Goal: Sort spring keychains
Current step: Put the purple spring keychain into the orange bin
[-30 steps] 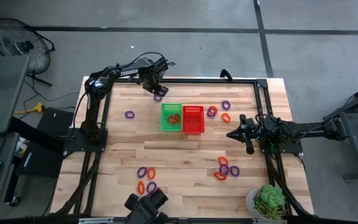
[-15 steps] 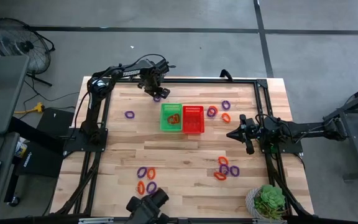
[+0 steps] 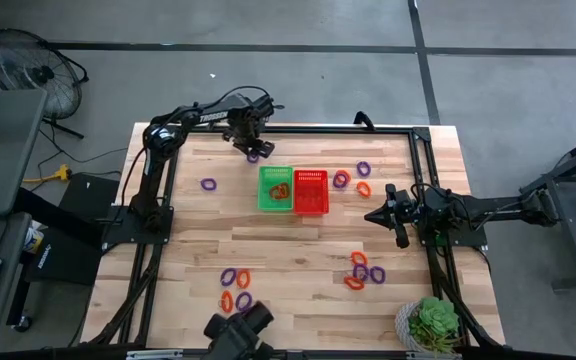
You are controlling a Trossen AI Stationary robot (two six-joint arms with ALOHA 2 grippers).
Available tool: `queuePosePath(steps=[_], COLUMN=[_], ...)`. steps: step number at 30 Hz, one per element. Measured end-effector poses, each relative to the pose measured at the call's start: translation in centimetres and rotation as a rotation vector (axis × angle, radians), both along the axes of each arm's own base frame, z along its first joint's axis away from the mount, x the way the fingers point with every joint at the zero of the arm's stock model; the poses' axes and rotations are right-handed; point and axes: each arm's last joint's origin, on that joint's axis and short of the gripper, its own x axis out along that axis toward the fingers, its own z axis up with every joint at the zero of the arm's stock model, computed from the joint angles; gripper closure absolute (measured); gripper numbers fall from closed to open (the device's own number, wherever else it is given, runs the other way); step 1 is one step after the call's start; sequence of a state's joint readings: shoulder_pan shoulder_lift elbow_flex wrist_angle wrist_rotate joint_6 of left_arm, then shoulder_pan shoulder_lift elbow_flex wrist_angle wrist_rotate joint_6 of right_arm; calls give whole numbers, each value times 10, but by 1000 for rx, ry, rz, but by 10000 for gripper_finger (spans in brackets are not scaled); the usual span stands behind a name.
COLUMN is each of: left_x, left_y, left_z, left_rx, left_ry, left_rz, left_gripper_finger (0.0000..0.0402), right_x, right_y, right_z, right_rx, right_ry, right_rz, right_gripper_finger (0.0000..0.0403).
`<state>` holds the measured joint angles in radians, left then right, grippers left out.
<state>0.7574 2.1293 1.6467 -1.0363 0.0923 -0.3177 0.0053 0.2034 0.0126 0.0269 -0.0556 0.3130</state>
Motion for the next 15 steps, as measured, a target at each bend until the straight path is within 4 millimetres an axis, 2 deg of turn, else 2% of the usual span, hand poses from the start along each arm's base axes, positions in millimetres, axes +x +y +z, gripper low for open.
queuePosePath(steps=[7,12,15], left_x=[2,1,2], left_y=[6,5,6], left_z=[18,18,11], left_rx=[55,60,52], left_ry=[28,44,63], left_rz=[2,-1,-1], left_gripper_finger=[266,266,266], right_x=[0,0,0], right_y=[0,0,0], right_z=[0,0,0], right_rx=[0,0,0], right_ry=[0,0,0], right_rz=[1,0,0], right_gripper_finger=[391,391,391])
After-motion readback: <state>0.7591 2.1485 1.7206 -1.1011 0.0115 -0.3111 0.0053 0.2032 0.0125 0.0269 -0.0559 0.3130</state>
